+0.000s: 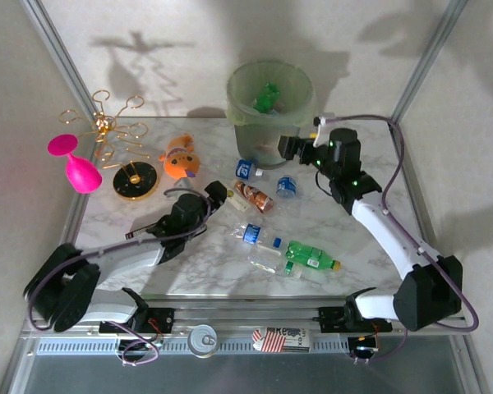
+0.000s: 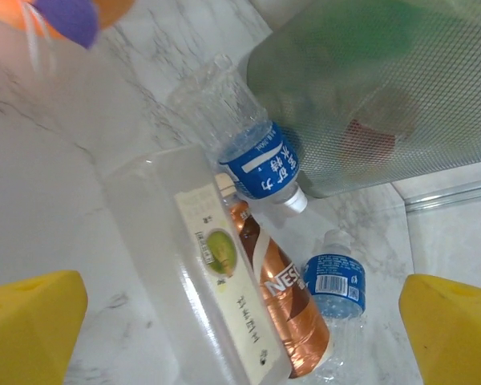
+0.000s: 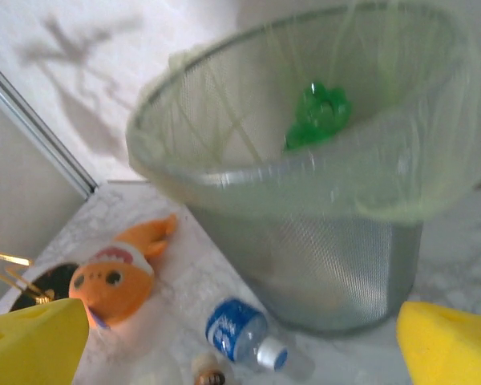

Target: Put the plastic bottles in the bin

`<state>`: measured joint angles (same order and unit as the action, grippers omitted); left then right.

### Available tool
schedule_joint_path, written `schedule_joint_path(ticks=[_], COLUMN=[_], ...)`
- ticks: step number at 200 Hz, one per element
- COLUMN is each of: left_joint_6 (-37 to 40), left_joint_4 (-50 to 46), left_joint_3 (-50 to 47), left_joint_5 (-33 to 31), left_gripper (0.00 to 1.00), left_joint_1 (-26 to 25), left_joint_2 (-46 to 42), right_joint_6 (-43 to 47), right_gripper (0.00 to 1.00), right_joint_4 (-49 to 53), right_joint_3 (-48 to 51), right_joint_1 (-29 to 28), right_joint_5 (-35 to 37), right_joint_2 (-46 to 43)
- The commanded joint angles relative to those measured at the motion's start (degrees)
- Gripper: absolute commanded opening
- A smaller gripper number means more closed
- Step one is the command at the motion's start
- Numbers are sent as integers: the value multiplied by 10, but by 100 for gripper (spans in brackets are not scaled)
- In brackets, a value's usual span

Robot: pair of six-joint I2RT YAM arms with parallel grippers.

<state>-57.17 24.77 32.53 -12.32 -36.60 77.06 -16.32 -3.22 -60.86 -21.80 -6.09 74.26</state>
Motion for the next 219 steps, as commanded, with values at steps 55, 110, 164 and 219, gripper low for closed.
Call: schedule_joint_path(ticks=[55,110,164,219], left_joint_6=[-113,-125,-127,-118], left_joint_4=[-141,-181,-200,-212], left_joint_3=[147,207,230,269], left_joint_5=[-53,-62,-73,-80], left_gripper=[100,100,100,100], left_joint_1=[-28,-42,-44,-41], left_joint_2=[168,229,259,300], right_joint_6=[-43,-59,-75,-87], right_gripper=[99,99,99,99], right_joint_4=[-47,-45,-73,-77], right_joint_3=[171,229,245,239], right_joint_1=[-4,-4,-3,-3], right_joint_5=[-15,-18,-18,-31], right_joint_2=[-79,-91,-86,-77])
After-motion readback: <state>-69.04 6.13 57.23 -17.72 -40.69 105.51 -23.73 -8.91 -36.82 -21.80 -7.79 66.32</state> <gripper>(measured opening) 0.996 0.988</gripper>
